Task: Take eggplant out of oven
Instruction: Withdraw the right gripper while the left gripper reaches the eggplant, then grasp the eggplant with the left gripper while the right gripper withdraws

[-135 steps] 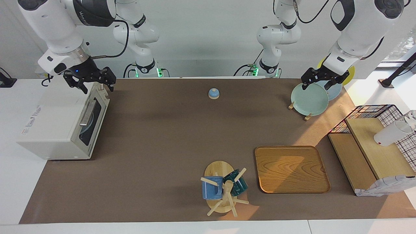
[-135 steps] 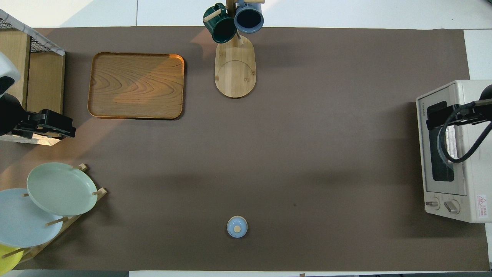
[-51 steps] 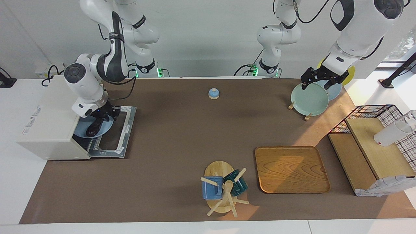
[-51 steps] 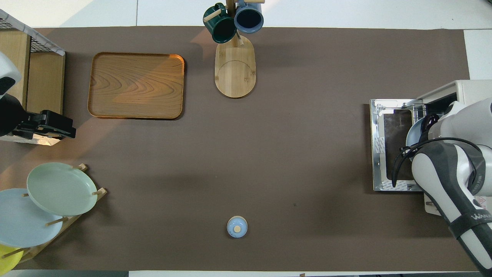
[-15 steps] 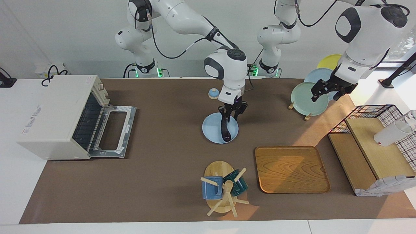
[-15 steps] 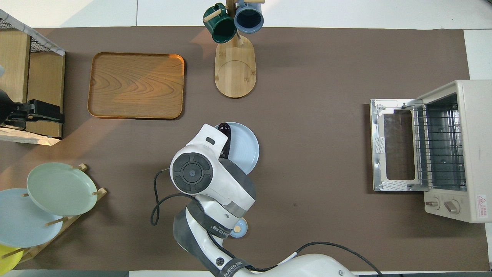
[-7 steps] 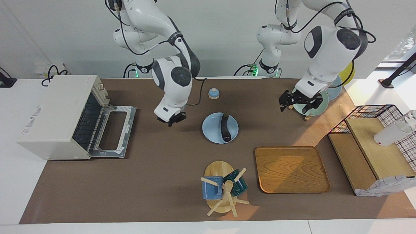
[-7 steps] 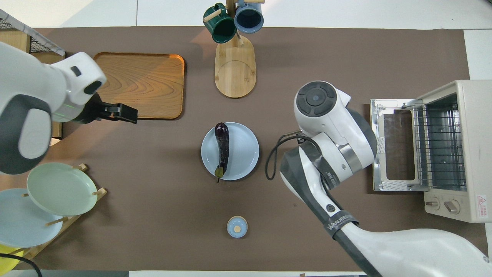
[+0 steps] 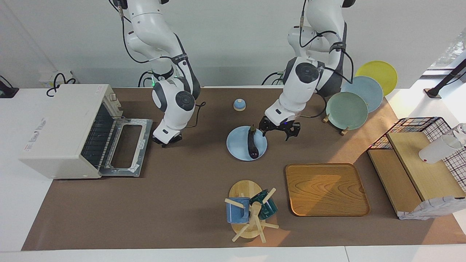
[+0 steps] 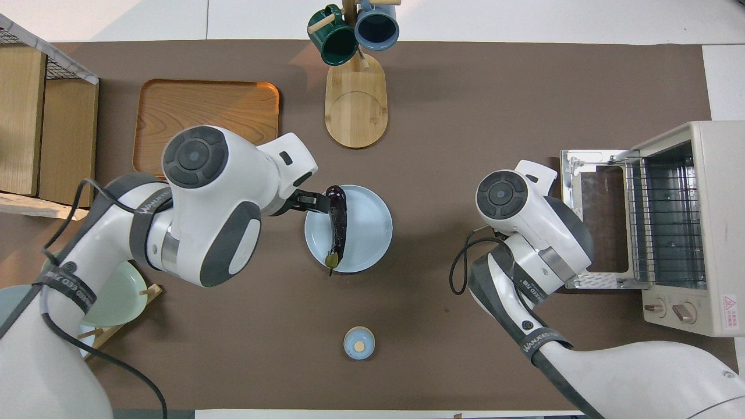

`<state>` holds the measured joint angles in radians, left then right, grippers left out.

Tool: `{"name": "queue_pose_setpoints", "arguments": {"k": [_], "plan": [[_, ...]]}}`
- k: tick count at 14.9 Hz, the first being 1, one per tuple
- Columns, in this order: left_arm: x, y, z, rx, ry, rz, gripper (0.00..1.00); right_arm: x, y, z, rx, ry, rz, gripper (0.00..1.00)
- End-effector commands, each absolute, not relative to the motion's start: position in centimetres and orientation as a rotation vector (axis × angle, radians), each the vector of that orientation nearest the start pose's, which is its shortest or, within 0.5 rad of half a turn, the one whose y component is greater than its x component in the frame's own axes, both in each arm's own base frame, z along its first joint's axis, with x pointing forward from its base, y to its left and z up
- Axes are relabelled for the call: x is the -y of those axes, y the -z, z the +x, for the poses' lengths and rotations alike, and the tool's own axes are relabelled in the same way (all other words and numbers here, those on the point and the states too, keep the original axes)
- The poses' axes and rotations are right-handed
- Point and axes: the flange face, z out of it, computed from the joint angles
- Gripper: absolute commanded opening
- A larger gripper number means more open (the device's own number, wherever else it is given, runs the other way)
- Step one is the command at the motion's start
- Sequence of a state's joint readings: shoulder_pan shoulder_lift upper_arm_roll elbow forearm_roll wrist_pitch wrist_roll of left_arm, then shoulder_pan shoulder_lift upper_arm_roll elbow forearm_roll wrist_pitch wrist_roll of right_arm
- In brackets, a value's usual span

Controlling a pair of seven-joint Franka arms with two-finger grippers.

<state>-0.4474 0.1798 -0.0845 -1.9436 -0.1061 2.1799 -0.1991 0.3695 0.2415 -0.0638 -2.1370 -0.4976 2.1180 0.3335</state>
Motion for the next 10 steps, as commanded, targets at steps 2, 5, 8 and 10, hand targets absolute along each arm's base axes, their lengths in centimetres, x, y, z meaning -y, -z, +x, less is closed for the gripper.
{"name": "queue_pose_setpoints", "arguments": {"k": [2, 5, 8, 10], "plan": [[33.2, -35.9, 50.7, -0.409, 0.071, -3.253, 1.0, -12.0, -28.1, 51.9, 0.596, -0.224, -3.566, 0.0], [35.8, -32.5, 50.1, -0.369, 0.088, -3.266, 1.0, -9.2, -28.0, 52.4, 0.649, -0.281, -3.568, 0.0], [35.8, -31.6, 50.2, -0.345, 0.084, -3.268, 1.0, -8.1, -28.2, 52.5, 0.639, -0.314, -3.577, 0.0], [35.8, -31.1, 50.3, -0.343, 0.085, -3.268, 1.0, -7.8, -28.9, 52.7, 0.689, -0.344, -3.572, 0.0]]}}
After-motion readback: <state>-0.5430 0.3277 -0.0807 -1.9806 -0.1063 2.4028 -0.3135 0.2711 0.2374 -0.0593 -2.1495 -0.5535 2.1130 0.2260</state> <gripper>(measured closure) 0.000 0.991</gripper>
